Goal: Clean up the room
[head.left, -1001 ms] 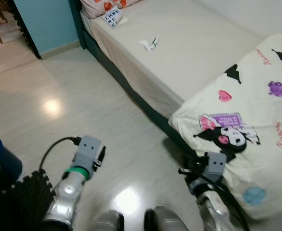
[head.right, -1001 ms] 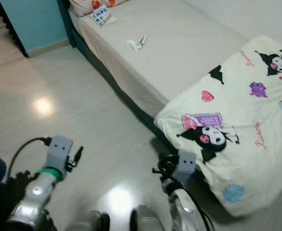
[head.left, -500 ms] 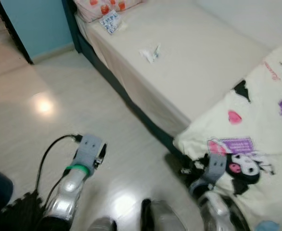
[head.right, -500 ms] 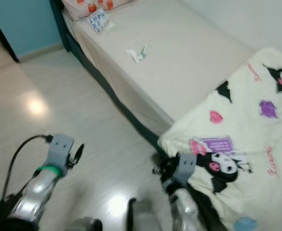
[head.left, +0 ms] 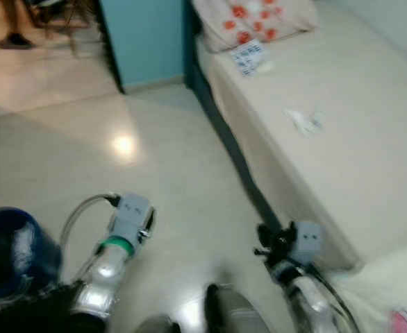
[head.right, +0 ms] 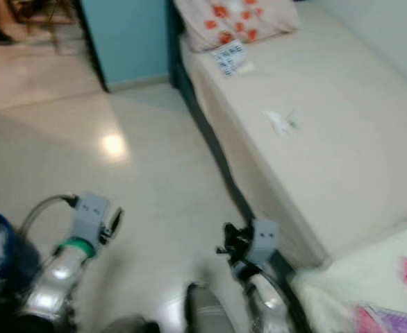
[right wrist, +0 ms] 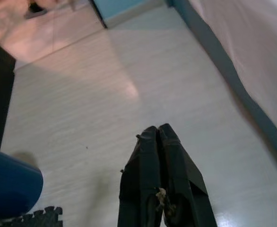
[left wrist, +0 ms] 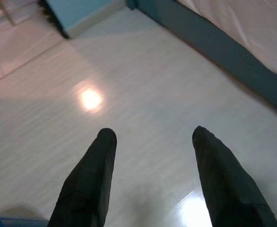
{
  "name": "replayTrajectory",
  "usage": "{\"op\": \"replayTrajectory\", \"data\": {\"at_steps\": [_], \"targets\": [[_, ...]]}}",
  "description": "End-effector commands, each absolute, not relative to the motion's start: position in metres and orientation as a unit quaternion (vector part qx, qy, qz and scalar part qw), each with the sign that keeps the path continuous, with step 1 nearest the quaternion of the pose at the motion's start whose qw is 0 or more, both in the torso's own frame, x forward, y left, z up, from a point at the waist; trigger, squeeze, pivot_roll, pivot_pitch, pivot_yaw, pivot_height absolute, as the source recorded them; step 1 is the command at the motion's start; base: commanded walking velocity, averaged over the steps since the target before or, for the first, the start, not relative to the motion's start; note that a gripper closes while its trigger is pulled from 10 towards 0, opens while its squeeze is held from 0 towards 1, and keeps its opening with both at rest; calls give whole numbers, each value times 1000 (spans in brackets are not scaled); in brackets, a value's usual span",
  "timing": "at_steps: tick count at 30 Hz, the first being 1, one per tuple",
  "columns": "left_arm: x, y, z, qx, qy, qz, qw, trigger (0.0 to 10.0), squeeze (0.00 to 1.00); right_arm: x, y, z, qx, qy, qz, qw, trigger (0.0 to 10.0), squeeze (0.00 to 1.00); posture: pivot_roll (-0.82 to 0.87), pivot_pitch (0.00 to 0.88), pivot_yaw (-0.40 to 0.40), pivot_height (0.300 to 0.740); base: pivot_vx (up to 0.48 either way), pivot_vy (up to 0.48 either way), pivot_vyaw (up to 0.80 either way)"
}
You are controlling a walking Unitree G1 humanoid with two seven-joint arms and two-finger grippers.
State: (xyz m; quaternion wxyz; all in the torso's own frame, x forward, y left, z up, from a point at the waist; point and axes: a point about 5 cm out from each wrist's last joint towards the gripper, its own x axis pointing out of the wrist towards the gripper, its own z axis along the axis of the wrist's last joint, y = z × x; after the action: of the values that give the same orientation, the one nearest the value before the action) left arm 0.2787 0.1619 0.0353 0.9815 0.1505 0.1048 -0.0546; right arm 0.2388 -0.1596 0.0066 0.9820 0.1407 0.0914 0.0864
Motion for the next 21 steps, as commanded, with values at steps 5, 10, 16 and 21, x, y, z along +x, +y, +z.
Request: {"op": "replayTrajectory", "data": {"at_steps": [5, 10, 16, 21], "targets": [[272, 169, 27, 160, 122, -45, 978, 10000, 0, 234, -157, 1, 142, 104, 94, 980, 10000, 0, 26, 96, -16, 740, 480, 0, 663], [272, 170, 27, 161, 121, -43, 979, 10000, 0, 234, -156, 2, 141, 103, 96, 980, 10000, 0, 26, 96, -16, 740, 480, 0, 664], [274, 169, 28, 161, 118, -45, 979, 10000, 0, 234, -158, 1, 138, 105, 86, 981, 10000, 0, 26, 96, -16, 740, 480, 0, 110], [274, 168, 28, 160, 115, -48, 979, 10000, 0, 234, -159, 0, 140, 108, 77, 981, 10000, 0, 26, 96, -16, 740, 480, 0, 0]]}}
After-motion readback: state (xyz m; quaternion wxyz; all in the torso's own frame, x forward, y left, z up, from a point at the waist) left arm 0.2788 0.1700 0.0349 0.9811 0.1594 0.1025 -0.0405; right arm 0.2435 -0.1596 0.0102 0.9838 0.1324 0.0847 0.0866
